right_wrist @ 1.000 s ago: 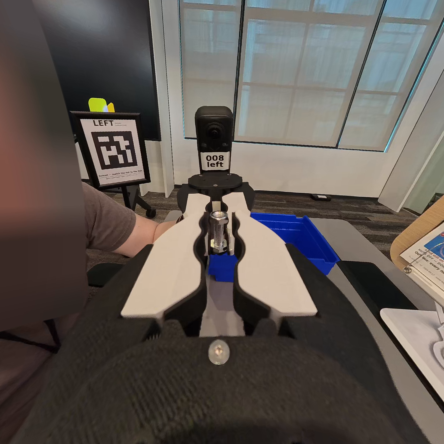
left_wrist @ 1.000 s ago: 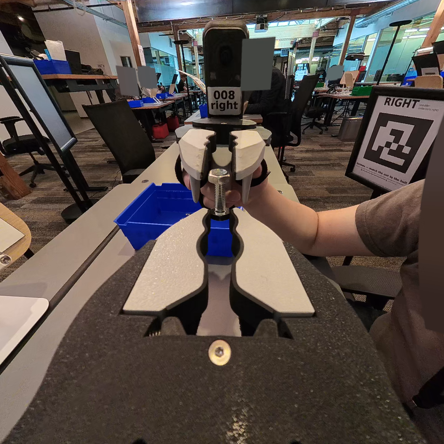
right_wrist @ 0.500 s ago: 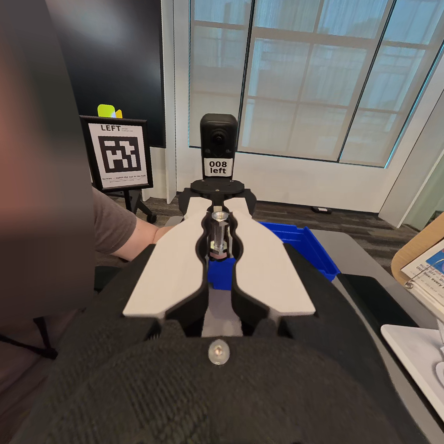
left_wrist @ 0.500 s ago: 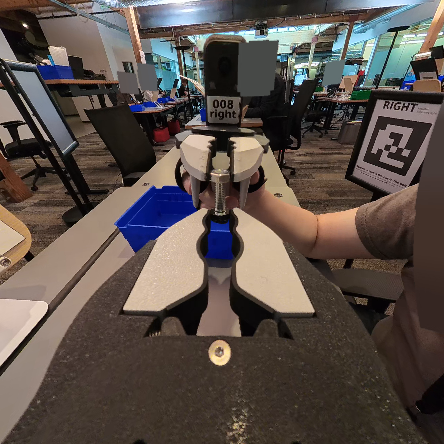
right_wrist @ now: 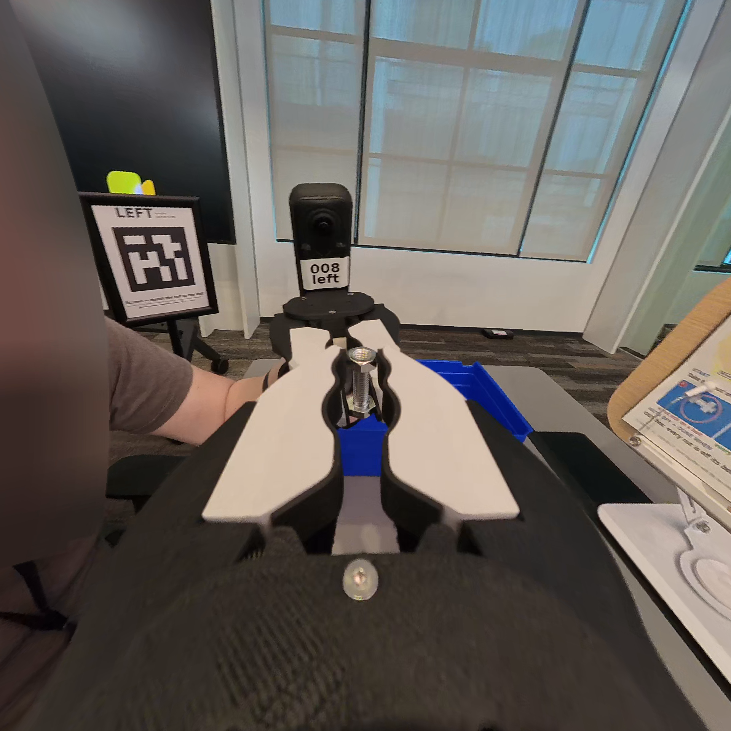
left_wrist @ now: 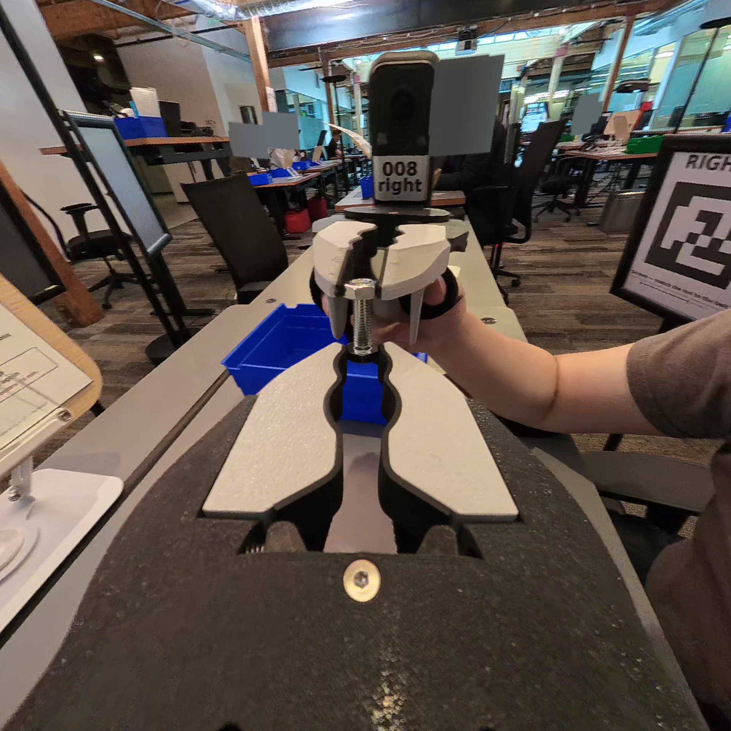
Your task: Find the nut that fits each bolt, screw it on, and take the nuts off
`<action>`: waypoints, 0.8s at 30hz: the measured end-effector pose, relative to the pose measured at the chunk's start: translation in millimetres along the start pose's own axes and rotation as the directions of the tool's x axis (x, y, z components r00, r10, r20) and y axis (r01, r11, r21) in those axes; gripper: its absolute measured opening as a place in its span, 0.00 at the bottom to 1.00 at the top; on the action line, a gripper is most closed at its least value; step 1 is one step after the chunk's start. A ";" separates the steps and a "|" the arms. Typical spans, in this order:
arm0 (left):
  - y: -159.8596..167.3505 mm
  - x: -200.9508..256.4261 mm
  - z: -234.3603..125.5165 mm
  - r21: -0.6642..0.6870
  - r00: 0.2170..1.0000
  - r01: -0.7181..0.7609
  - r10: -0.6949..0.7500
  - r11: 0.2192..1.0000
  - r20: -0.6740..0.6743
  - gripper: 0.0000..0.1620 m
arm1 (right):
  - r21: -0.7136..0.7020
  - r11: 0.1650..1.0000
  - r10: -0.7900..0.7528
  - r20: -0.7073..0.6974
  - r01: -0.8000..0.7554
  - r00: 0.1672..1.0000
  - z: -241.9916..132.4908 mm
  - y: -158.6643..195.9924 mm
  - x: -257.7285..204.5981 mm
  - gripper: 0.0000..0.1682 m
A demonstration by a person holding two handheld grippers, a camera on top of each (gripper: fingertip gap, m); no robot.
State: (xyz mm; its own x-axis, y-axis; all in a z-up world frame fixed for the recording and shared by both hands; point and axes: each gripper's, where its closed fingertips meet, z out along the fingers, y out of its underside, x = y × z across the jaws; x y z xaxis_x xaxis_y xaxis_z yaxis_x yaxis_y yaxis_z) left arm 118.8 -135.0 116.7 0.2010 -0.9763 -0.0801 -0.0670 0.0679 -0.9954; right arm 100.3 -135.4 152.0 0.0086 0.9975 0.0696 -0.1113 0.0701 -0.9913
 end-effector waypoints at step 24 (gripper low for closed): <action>7.2 -25.6 -2.7 -0.050 0.982 -0.039 0.048 0.998 0.181 0.09 | -0.041 0.998 0.036 -0.281 -0.050 0.959 6.4 9.6 24.9 0.09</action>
State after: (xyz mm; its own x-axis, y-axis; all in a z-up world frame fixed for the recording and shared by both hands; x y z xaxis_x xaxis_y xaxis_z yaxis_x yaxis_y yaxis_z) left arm 110.6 -110.0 111.7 0.3709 -0.9187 -0.1354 -0.1237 0.0957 -0.9877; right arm 93.1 -109.9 144.9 0.2830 0.9591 -0.0006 -0.0711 0.0204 -0.9973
